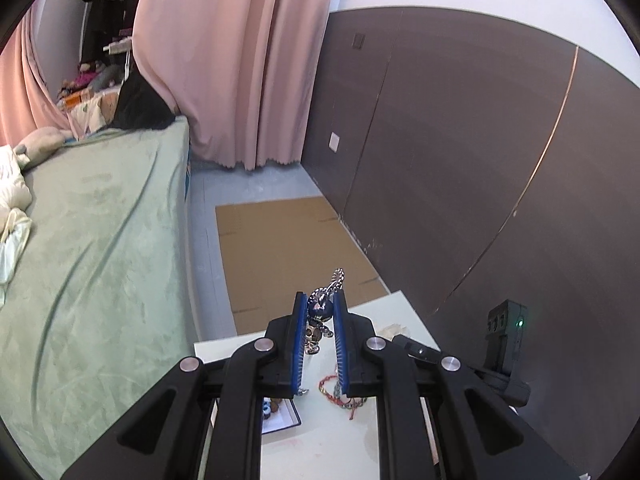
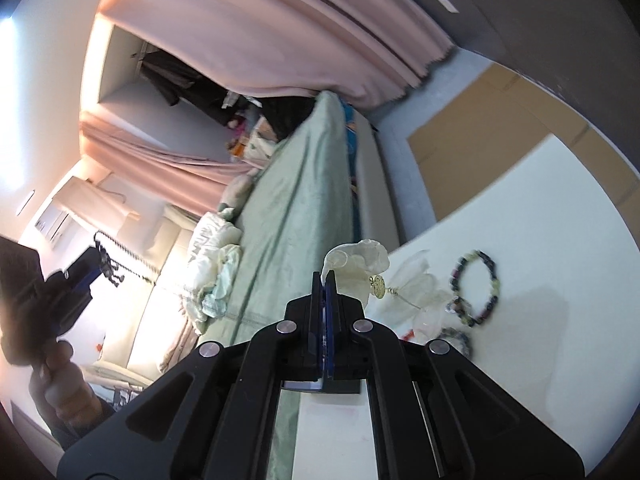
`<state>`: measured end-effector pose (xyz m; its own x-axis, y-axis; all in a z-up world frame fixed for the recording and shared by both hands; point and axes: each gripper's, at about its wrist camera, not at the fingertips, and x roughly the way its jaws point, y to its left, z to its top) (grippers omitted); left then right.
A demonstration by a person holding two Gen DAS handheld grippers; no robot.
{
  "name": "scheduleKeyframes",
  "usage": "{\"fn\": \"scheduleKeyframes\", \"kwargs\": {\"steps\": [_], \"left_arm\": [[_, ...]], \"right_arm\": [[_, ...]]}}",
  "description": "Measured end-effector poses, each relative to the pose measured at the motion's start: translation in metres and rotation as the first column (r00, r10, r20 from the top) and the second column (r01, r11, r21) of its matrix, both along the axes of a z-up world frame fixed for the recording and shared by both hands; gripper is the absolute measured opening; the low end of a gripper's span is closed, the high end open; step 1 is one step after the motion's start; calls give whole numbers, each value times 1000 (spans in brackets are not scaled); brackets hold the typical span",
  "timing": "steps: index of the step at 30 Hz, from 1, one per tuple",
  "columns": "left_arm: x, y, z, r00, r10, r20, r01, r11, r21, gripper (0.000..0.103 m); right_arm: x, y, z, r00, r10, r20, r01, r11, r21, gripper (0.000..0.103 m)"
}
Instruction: Organize jewelry
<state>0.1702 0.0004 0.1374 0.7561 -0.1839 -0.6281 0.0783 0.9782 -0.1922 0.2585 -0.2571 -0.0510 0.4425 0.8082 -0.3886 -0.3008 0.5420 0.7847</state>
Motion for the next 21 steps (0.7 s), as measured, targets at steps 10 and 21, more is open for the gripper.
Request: {"fn": "scheduleKeyframes", "kwargs": {"steps": [10, 21], "left_arm": [[-25, 0, 53, 995, -10, 95, 10, 1000, 7, 11], [-38, 4, 68, 991, 3, 133, -4, 1000, 8, 11]], "right_arm": [[-7, 17, 16, 996, 44, 82, -47, 998, 35, 3], [-8, 17, 15, 995, 56, 89, -59, 998, 34, 3]]}}
